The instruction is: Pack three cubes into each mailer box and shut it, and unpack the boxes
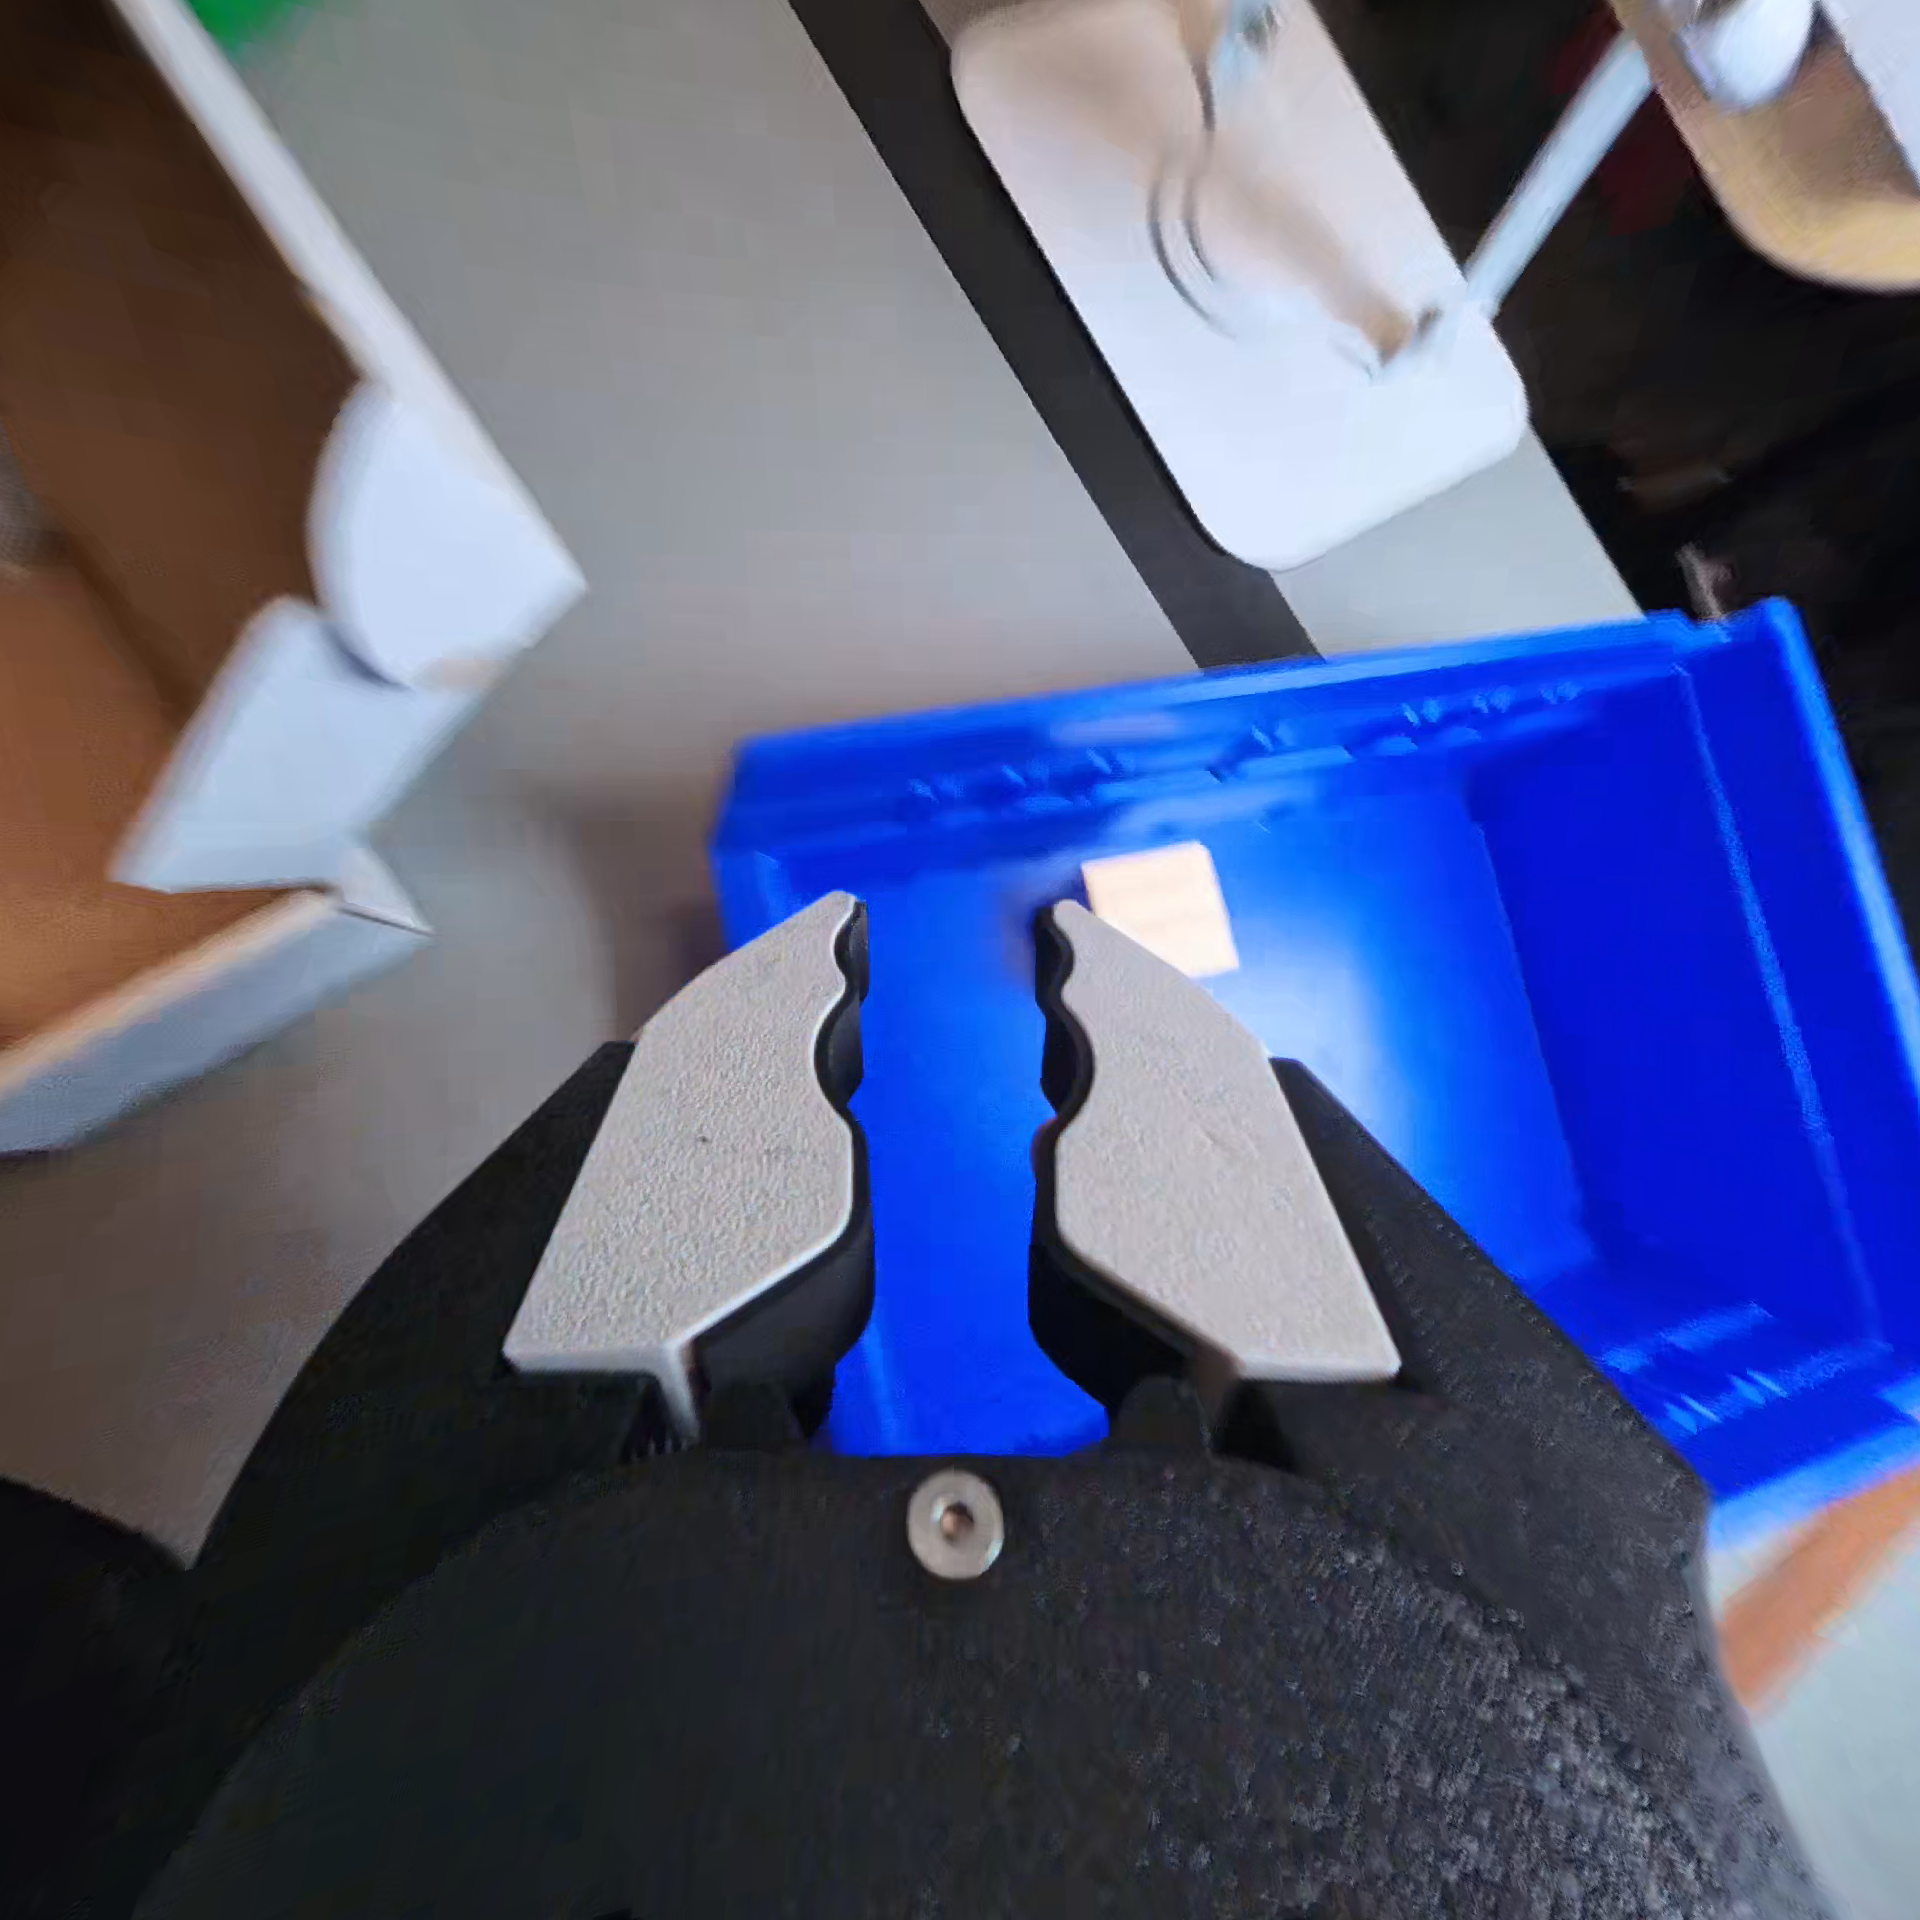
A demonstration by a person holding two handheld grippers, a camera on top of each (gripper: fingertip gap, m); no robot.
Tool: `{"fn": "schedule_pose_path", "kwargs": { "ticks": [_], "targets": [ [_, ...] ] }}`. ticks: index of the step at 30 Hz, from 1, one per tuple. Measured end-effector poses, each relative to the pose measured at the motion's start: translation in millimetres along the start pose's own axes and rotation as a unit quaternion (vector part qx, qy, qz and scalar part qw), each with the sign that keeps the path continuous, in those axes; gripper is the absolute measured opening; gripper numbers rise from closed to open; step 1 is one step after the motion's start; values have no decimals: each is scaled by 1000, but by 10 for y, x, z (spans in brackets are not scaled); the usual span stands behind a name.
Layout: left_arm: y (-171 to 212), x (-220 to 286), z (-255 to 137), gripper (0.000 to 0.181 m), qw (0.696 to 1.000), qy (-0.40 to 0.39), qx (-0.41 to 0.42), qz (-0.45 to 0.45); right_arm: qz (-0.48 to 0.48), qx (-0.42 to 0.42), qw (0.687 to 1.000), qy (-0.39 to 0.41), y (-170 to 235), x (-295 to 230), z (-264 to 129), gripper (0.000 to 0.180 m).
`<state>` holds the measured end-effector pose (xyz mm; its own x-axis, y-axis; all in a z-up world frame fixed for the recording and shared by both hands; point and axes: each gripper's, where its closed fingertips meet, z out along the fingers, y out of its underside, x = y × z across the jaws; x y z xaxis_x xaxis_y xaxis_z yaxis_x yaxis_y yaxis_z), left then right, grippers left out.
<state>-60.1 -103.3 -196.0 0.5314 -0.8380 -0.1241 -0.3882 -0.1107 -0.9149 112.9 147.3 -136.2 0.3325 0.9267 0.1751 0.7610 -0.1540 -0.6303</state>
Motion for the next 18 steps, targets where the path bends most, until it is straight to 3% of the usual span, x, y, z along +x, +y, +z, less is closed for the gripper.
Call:
{"fn": "schedule_pose_path", "kwargs": {
  "ticks": [5, 11, 18],
  "targets": [
    [-178, -330, -124, 58, 993, -26, 66, -98, 45, 115, 988, -90, -299, -768, -201, 32],
    [-315, -729, -89, 54, 979, -50, 89, -176, 66, 121, 986, -99, -311, -1205, -140, 32],
    [-411, -974, 133, 50, 969, -67, 81, -224, 106, 117, 984, -84, -270, -1269, 120, 32]
  ]
}}
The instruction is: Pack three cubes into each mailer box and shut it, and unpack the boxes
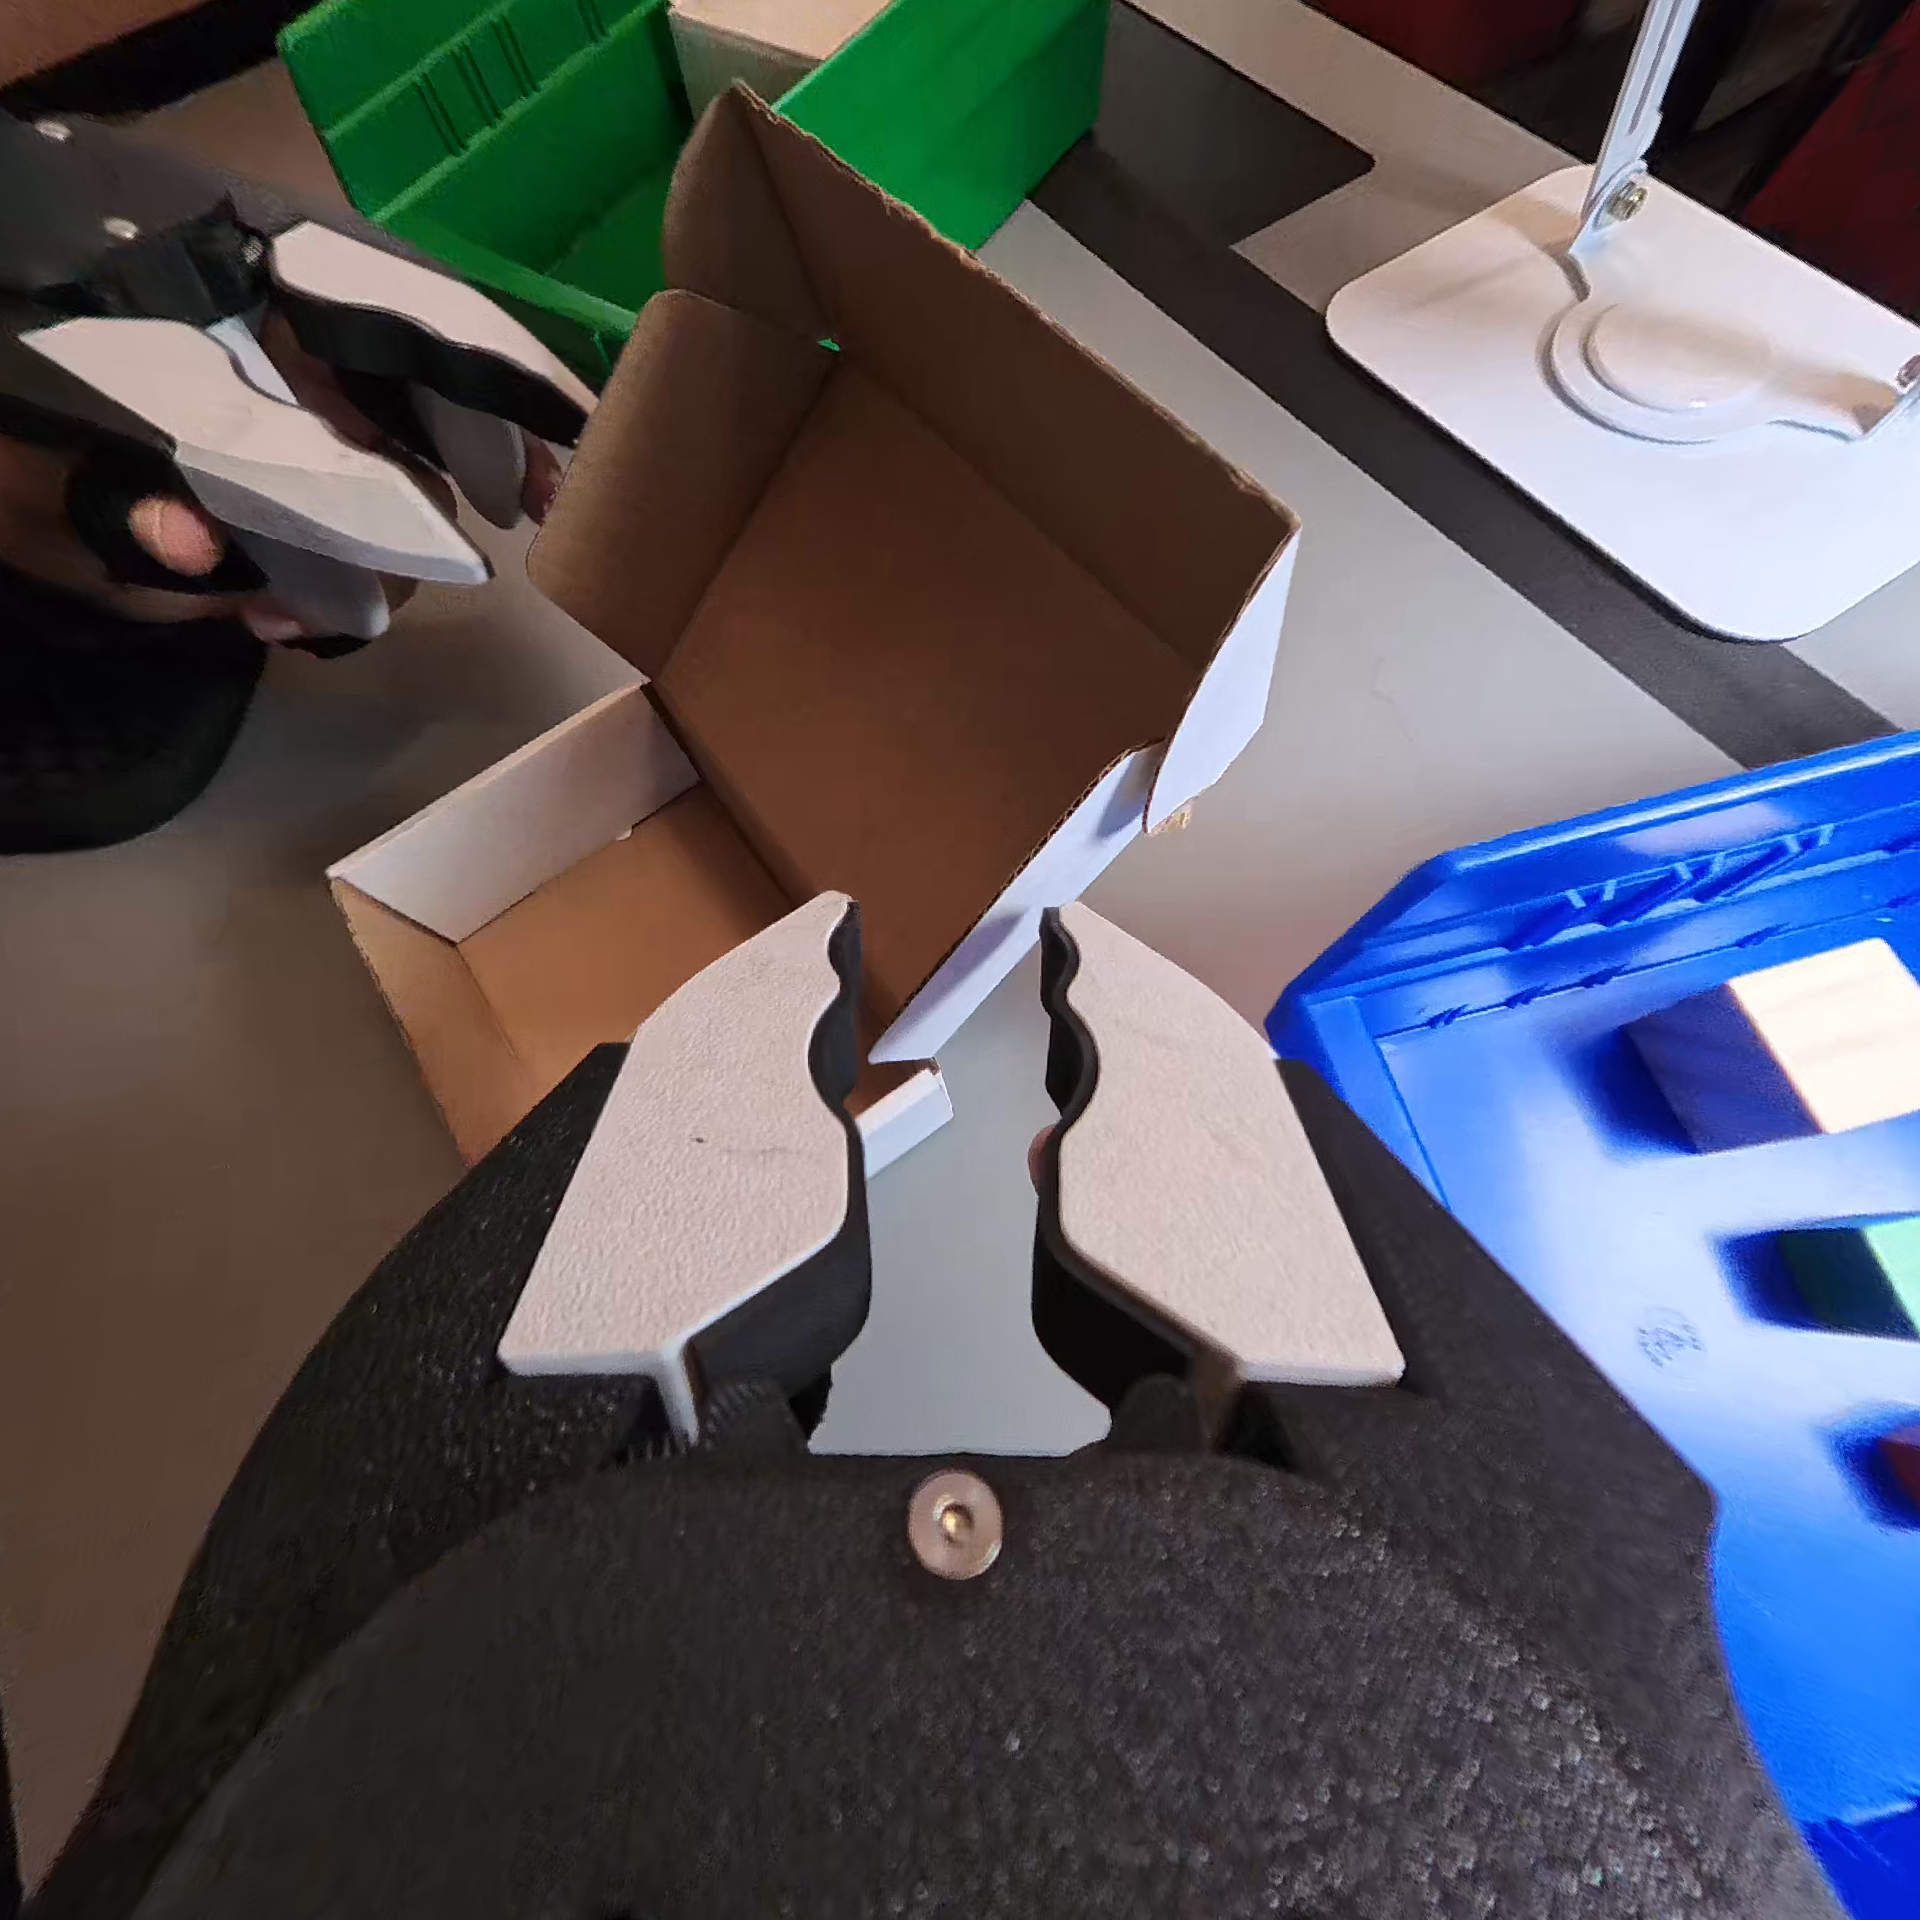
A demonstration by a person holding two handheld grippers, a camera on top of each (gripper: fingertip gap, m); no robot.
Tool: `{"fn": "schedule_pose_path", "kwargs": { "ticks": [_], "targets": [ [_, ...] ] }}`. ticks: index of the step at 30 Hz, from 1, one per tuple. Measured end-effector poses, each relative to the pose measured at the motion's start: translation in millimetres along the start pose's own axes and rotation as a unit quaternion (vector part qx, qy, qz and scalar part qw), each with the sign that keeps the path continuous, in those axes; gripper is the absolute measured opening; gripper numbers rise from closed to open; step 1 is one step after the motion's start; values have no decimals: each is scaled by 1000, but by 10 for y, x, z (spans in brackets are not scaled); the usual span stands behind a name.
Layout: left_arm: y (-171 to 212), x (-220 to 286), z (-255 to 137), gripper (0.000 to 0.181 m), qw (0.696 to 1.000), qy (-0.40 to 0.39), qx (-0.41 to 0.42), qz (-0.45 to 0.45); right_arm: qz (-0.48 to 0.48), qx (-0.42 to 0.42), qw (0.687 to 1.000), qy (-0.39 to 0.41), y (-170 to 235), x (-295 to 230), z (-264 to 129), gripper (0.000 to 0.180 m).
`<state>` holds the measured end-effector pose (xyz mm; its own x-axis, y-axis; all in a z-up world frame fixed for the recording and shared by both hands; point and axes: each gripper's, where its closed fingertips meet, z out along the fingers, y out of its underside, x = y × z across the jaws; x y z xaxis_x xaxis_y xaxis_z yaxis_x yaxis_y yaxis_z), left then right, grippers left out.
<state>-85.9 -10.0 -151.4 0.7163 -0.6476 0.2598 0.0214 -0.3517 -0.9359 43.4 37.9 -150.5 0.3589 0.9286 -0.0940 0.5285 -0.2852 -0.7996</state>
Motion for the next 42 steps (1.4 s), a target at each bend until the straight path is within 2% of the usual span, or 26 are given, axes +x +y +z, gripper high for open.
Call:
{"fn": "schedule_pose_path", "kwargs": {
  "ticks": [4, 6, 10, 17, 23, 26, 29, 33, 37, 40, 42],
  "targets": [
    [-21, -4, 109, 46, 1000, -10, -3, 1, -1, 8, 1000, 18, 3, 38, 35, 26],
    [-18, -14, 148, 38, 1000, -19, -5, 7, -7, 17, 1000, 24, -12, 30, 44, 18],
    [-20, 2, 137, 26, 999, -24, -1, 25, -31, 30, 998, 46, -7, -4, 28, 17],
    [113, 331, -104, 23, 996, 58, -22, 64, -76, 60, 995, 23, 159, -401, -160, 18],
    [489, 619, -273, 22, 977, 105, -110, 149, -143, 10, 990, -8, 604, -808, -233, 18],
    [712, 664, -331, 32, 961, 111, -161, 194, -169, -26, 985, -17, 819, -920, -223, 22],
    [755, 688, -467, 46, 953, 124, -169, 217, -200, -38, 979, -13, 924, -941, -319, 32],
    [584, 557, -639, 63, 953, 73, -126, 265, -253, -18, 967, 36, 851, -893, -548, 50],
    [291, 721, -618, 76, 940, 59, -70, 328, -337, 13, 938, 85, 585, -983, -622, 66],
    [235, 912, -506, 75, 919, 68, -64, 383, -395, 13, 911, 115, 468, -1078, -537, 70],
    [310, 960, -443, 67, 907, 69, -83, 408, -423, 0, 898, 123, 505, -1111, -461, 64]
  ]
}}
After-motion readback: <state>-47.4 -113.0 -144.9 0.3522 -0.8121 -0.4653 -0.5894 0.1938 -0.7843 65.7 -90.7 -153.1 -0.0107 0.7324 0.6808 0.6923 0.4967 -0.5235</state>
